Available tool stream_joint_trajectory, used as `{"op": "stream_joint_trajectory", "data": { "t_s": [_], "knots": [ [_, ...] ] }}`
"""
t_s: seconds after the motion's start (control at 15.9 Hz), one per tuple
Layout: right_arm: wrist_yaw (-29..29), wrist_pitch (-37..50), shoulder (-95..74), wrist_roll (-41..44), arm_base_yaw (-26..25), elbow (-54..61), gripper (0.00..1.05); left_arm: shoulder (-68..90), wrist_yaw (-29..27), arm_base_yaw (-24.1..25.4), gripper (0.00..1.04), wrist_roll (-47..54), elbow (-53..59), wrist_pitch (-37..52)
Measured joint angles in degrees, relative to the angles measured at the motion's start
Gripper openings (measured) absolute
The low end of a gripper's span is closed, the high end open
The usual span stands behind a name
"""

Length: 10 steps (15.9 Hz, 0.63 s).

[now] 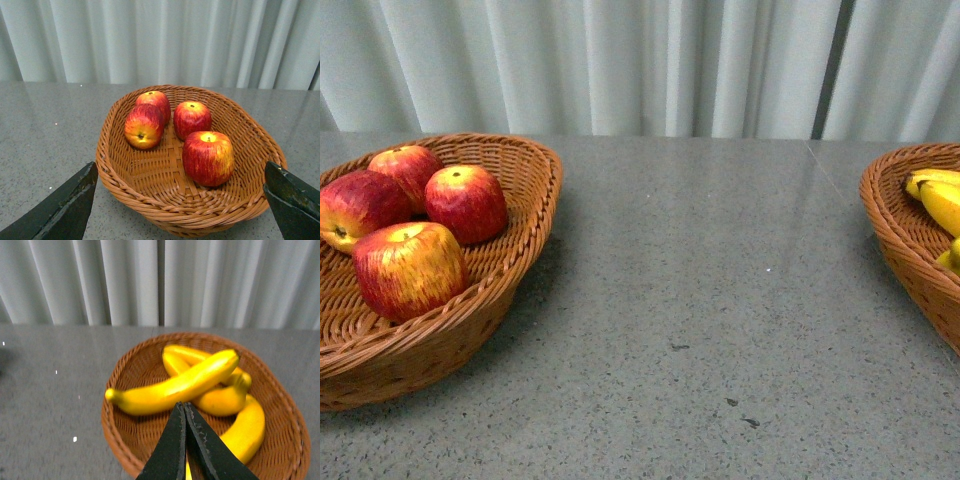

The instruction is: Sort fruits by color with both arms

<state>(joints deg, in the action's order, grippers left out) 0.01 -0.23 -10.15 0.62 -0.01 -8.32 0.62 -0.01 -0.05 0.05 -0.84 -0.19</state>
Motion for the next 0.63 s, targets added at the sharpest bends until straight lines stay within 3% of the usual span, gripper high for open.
{"op": "stream_joint_trajectory", "data": {
  "t_s": [0.63],
  "knots": [
    [-0.04, -0.42, 6.73, -0.02, 0.0, 4.48, 0.02, 0.0, 0.0, 0.0, 0.98, 0.0, 0.0, -0.02]
  ]
}}
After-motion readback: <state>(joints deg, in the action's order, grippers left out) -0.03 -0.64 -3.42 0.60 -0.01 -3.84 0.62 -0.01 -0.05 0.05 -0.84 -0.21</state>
